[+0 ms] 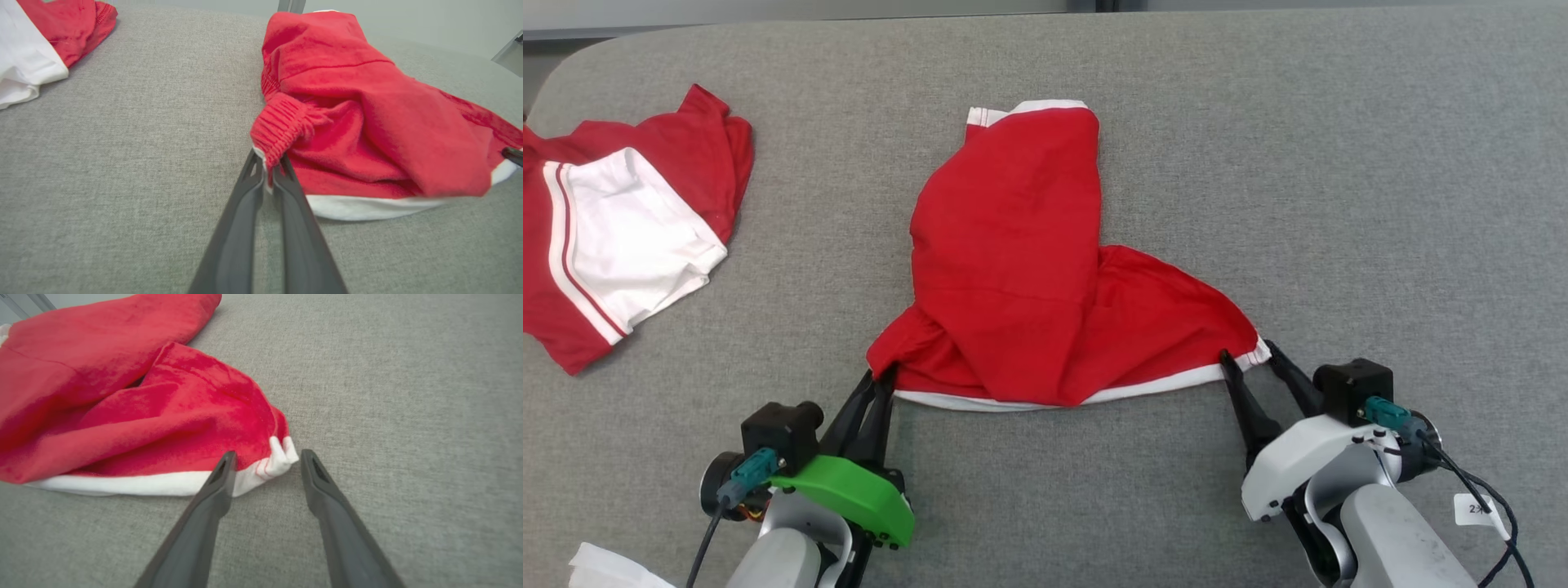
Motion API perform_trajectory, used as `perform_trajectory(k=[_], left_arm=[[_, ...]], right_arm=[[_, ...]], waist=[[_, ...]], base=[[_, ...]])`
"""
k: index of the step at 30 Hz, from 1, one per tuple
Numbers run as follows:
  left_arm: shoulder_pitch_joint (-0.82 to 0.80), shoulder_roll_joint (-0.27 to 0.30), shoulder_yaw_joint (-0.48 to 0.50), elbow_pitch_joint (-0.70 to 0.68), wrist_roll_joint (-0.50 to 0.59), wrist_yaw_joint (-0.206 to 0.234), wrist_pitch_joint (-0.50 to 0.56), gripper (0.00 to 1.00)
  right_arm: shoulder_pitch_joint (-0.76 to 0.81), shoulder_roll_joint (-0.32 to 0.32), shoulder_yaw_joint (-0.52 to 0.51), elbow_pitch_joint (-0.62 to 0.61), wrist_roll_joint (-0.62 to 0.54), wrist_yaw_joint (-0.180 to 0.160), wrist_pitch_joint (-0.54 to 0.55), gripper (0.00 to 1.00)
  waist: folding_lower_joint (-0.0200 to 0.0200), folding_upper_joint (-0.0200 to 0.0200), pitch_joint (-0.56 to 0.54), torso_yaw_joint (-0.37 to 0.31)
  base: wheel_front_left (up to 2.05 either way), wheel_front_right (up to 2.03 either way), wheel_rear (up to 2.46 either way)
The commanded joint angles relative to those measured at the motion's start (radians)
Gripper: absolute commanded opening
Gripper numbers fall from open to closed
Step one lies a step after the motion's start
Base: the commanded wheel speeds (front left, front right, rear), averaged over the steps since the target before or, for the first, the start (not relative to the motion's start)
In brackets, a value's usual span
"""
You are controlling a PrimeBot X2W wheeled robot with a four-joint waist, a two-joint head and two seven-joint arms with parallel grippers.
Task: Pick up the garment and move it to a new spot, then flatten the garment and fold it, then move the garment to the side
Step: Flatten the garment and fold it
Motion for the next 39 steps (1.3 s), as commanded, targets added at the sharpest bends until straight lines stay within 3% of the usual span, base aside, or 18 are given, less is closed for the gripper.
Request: perform_trajectory(k=[1, 5, 9, 16, 25, 32, 39], left_arm=[[-0.015, 0.003, 0.003, -0.013, 0.009, 0.009, -0.010, 0.00], [-0.018, 0.006, 0.008, -0.065, 0.013, 0.023, -0.014, 0.00], [-0.036, 0.021, 0.013, -0.171, 0.032, 0.051, -0.005, 0.00], [-0.134, 0.070, 0.018, -0.465, 0.113, 0.097, 0.043, 0.00], [-0.324, 0.104, 0.039, -0.752, 0.184, 0.115, 0.128, 0.00], [-0.422, 0.083, 0.028, -0.732, 0.147, 0.094, 0.185, 0.00], [-0.605, 0.008, -0.004, -0.465, 0.079, 0.017, 0.151, 0.00]], right_arm=[[-0.017, 0.001, 0.005, 0.016, 0.010, 0.000, -0.005, 0.00], [-0.033, -0.015, 0.015, 0.009, 0.029, 0.000, -0.044, 0.00], [-0.039, -0.039, 0.011, -0.087, 0.034, 0.000, -0.085, 0.00], [-0.067, -0.085, -0.076, -0.411, 0.000, 0.000, -0.074, 0.00], [-0.130, -0.108, -0.231, -0.822, -0.067, 0.000, 0.074, 0.00], [-0.178, -0.114, -0.293, -0.858, -0.032, 0.000, 0.148, 0.00], [-0.319, -0.143, -0.288, -0.739, 0.018, 0.000, 0.152, 0.00]], waist=[[0.0000, 0.0000, -0.001, 0.002], [0.0000, 0.0000, -0.012, 0.001], [0.0000, 0.0000, -0.033, -0.009], [0.0000, 0.0000, -0.071, -0.046], [0.0000, 0.0000, -0.099, -0.098], [0.0000, 0.0000, -0.078, -0.126], [0.0000, 0.0000, -0.001, -0.120]], base=[[0.00, 0.00, 0.00], [0.00, 0.00, 0.00], [0.00, 0.00, 0.00], [0.00, 0.00, 0.00], [0.00, 0.00, 0.00], [0.00, 0.00, 0.00], [0.00, 0.00, 0.00]])
